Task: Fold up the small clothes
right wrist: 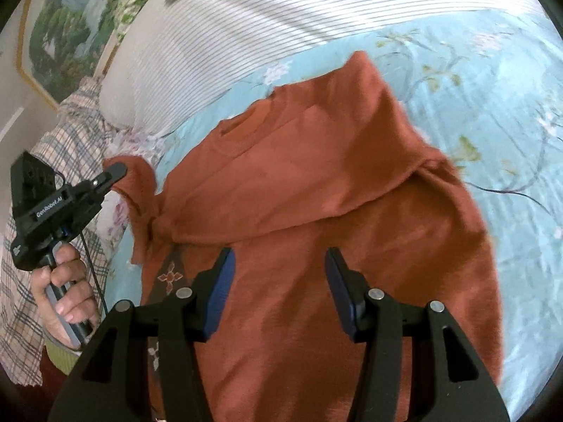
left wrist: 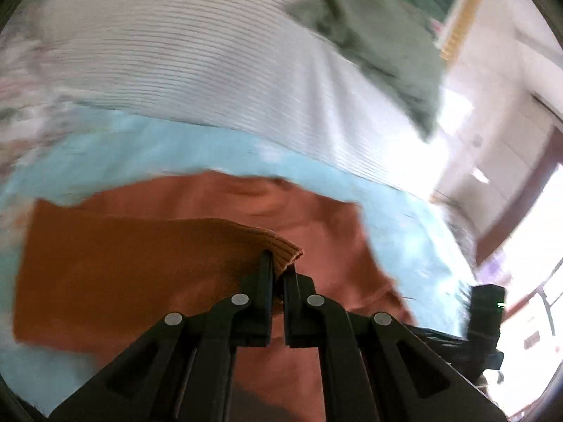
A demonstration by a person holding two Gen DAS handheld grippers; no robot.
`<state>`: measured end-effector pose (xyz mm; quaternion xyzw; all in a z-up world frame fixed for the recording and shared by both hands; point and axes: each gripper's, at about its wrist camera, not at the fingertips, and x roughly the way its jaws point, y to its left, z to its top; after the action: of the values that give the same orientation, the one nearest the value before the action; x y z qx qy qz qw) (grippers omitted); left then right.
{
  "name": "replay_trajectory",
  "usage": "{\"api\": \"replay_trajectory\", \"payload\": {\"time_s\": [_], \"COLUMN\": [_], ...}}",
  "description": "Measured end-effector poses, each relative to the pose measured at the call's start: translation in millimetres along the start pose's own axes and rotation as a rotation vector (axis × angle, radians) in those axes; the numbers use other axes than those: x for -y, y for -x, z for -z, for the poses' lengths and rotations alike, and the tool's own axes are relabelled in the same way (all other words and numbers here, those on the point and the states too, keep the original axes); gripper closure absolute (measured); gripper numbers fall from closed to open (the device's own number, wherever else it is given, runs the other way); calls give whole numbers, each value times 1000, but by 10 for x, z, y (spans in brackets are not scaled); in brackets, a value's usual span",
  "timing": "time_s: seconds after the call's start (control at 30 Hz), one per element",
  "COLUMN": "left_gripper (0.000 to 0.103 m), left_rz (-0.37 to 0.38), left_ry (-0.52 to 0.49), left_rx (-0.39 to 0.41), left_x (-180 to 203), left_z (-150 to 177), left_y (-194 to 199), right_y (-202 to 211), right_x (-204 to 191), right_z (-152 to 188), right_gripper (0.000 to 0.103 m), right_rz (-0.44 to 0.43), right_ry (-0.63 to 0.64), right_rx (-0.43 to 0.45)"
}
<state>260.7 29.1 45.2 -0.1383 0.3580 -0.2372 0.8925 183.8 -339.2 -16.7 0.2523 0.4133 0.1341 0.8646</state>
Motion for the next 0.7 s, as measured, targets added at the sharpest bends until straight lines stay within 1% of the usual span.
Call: {"api": "replay_trajectory", "payload": {"time_s": [0.03, 0.17, 0.27, 0.4, 0.47, 0.53, 0.57, 0.6, 0.63, 0.67, 0.7], "left_gripper": [100, 100, 100, 100, 99, 96, 90, 79, 72, 58, 51], "left_rz": [29, 110, 123, 96, 78, 62, 52, 47, 41, 34, 27], "left_ry": [-24, -77, -100, -107, -109, -101, -91, -85, -81, -78, -78], "left_rx": [-19, -87, -141, -206, -240, -274, -285, -289, -287, -277, -261], "left_x": [185, 675, 951, 1013, 952, 891, 852, 824, 804, 774, 733], "left_z": [-8, 13, 80, 187, 264, 306, 341, 361, 383, 402, 425], "left_y": [-146, -704, -1141, -1656, -1821, -1959, -1986, -1968, -1925, -1837, -1724], "right_y": [27, 107, 125, 115, 90, 54, 32, 2, -24, -66, -102], "right_x": [45, 229, 324, 378, 391, 392, 387, 380, 373, 355, 328], "right_z": [-3, -18, -22, -49, -69, -95, -111, -135, -160, -200, -231], "right_gripper": [49, 49, 49, 49, 49, 48, 44, 41, 39, 39, 39], "right_rz": [6, 31, 41, 45, 42, 44, 45, 46, 46, 45, 42], "right_ry": [-6, -34, -46, -51, -55, -58, -58, -56, -51, -43, -33], "right_rx": [6, 16, 9, 9, 8, 7, 6, 6, 5, 3, 0]}}
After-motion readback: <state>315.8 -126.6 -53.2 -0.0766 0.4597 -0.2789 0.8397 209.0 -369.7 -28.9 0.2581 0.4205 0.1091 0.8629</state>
